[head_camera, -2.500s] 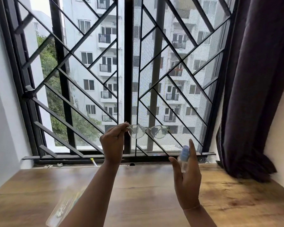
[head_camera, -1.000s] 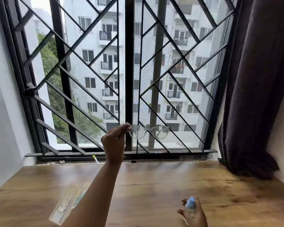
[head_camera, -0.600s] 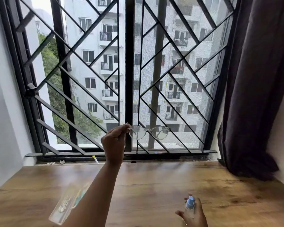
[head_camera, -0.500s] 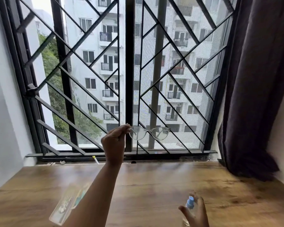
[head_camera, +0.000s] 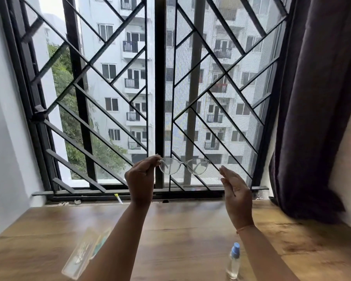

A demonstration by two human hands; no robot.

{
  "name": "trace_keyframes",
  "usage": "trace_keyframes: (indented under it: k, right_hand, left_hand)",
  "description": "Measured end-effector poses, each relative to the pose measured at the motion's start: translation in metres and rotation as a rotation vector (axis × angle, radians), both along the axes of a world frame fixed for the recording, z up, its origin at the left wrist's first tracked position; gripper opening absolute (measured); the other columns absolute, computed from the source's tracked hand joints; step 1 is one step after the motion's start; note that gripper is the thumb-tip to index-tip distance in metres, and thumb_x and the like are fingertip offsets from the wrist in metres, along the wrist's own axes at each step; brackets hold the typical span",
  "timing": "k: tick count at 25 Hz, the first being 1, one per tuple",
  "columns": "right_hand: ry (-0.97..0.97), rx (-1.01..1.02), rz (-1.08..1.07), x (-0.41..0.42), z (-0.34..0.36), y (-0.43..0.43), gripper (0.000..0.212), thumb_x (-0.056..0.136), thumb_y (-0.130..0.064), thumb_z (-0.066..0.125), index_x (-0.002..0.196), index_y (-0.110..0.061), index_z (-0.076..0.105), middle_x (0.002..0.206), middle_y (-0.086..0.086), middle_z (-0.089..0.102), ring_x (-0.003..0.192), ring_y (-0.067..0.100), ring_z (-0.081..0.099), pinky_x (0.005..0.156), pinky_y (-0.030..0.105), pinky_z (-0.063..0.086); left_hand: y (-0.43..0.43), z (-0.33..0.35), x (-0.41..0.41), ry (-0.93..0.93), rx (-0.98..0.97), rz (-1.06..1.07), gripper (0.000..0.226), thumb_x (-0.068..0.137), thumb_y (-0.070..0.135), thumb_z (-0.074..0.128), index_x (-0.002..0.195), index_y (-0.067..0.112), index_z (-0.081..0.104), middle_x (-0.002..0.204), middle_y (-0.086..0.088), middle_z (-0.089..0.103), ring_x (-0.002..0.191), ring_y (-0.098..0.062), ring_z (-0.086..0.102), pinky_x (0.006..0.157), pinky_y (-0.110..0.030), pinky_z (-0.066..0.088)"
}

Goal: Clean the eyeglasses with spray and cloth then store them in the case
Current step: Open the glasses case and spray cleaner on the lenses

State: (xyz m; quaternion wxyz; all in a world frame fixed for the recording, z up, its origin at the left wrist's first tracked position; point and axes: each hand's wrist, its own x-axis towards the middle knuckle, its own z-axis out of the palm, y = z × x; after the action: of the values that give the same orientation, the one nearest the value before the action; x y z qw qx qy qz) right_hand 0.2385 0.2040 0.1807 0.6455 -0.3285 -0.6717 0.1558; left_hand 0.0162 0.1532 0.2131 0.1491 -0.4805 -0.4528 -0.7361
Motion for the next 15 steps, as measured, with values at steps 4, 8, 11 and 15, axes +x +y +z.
trace_keyframes:
  k: [4,8,11,15]
  right_hand:
    - [-0.038,0.131,-0.066,-0.018,0.027,0.006,0.029,0.077,0.003,0.066,0.105,-0.001,0.067,0.106,0.005,0.066,0.101,0.006,0.058,0.092,0.009,0.042]
    - [-0.039,0.152,-0.025,-0.027,0.035,0.007,0.032,0.073,0.006,0.069,0.103,-0.003,0.069,0.1,-0.002,0.065,0.096,0.003,0.059,0.088,0.006,0.042]
    - [-0.018,0.164,-0.007,-0.031,0.038,0.005,0.029,0.073,0.005,0.068,0.101,-0.002,0.07,0.097,-0.002,0.066,0.094,0.001,0.059,0.087,0.005,0.042]
    - [-0.014,0.183,0.013,-0.032,0.035,0.004,0.025,0.075,0.006,0.067,0.097,-0.003,0.071,0.098,-0.003,0.067,0.095,0.002,0.061,0.087,0.008,0.045]
  left_hand:
    - [0.0,0.0,0.001,-0.009,0.003,-0.01,0.021,0.071,-0.003,0.068,0.087,0.011,0.073,0.083,0.005,0.069,0.079,0.014,0.062,0.074,-0.021,0.055]
    - [-0.001,0.0,0.0,-0.006,-0.001,-0.014,0.021,0.072,-0.002,0.07,0.088,0.01,0.072,0.084,0.005,0.068,0.081,0.017,0.06,0.076,-0.012,0.051]
    - [-0.001,-0.001,-0.002,0.008,-0.008,0.006,0.019,0.071,-0.004,0.07,0.086,0.007,0.073,0.085,0.006,0.067,0.081,0.019,0.059,0.076,-0.008,0.049]
    - [-0.003,-0.003,-0.003,0.024,0.0,0.013,0.02,0.071,-0.007,0.07,0.085,0.006,0.074,0.084,0.006,0.067,0.082,0.019,0.059,0.076,-0.007,0.049]
